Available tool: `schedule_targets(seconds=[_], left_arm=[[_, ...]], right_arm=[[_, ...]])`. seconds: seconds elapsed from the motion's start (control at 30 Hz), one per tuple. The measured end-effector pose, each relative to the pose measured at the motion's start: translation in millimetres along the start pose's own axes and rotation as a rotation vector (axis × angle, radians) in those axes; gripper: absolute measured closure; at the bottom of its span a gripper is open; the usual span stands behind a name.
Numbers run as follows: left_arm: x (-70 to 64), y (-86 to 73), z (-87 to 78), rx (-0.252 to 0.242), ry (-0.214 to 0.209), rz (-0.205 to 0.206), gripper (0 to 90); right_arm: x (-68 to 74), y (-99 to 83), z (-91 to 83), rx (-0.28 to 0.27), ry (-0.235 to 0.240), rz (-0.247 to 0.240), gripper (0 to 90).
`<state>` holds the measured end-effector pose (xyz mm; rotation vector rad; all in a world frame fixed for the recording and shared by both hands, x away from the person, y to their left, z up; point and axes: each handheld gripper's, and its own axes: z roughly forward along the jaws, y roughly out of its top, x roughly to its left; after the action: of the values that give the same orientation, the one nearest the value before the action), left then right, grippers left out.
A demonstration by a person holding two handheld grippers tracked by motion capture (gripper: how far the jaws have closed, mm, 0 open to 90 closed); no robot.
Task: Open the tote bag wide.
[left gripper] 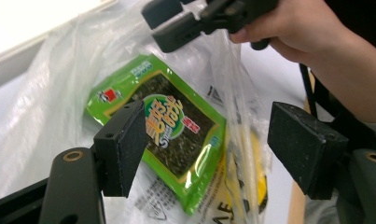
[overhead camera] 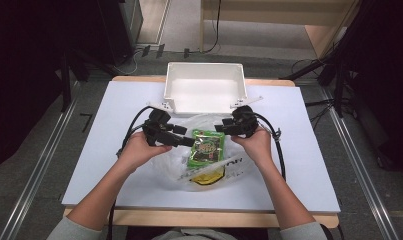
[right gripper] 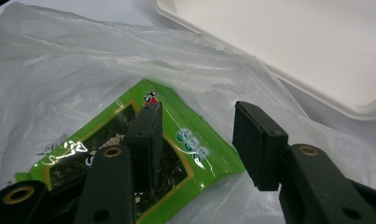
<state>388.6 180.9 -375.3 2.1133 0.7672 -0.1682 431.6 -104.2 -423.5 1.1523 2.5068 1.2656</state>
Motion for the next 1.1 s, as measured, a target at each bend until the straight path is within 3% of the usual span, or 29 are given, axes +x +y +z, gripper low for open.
schedule_targets(seconds=[0.03,0.17,0.4,0.53,0.57,0.67,0.77,0.83,0.93,1.1], left_arm=[[1.2,4.8,1.5,0.003,0.017,0.0,29.2],[3.4,15.4,4.0,-0.01,0.019,0.006,34.9],[6.8,36.7,16.1,0.002,0.071,0.006,58.6],[11.8,44.4,23.0,-0.002,0.064,0.009,68.6],[15.7,49.2,28.1,-0.007,0.059,0.019,75.4],[18.3,55.4,35.1,0.014,0.078,0.041,81.9],[21.5,64.6,47.0,0.025,0.089,0.083,86.5],[26.8,68.7,53.9,0.042,0.091,0.074,88.9],[32.7,71.8,63.7,0.026,0.084,0.063,90.0],[37.2,72.9,85.8,0.071,0.08,0.069,90.0]], right_arm=[[0.9,-3.1,-5.2,-0.003,-0.004,-0.001,50.7],[3.5,-9.7,-12.5,-0.007,-0.001,-0.001,50.8],[7.5,-21.6,-23.5,0.0,0.001,0.001,53.0],[7.0,-25.9,-27.3,-0.004,0.004,0.003,53.2],[7.3,-28.7,-29.3,-0.007,0.01,0.012,53.8],[7.8,-32.8,-30.5,-0.001,0.012,0.004,55.6],[8.8,-35.6,-30.5,0.006,0.009,-0.005,56.8],[9.5,-37.2,-30.6,0.007,0.01,-0.006,57.5],[11.1,-39.3,-31.3,0.008,0.009,-0.004,57.8],[11.8,-43.3,-32.1,0.009,0.011,-0.01,60.2]])
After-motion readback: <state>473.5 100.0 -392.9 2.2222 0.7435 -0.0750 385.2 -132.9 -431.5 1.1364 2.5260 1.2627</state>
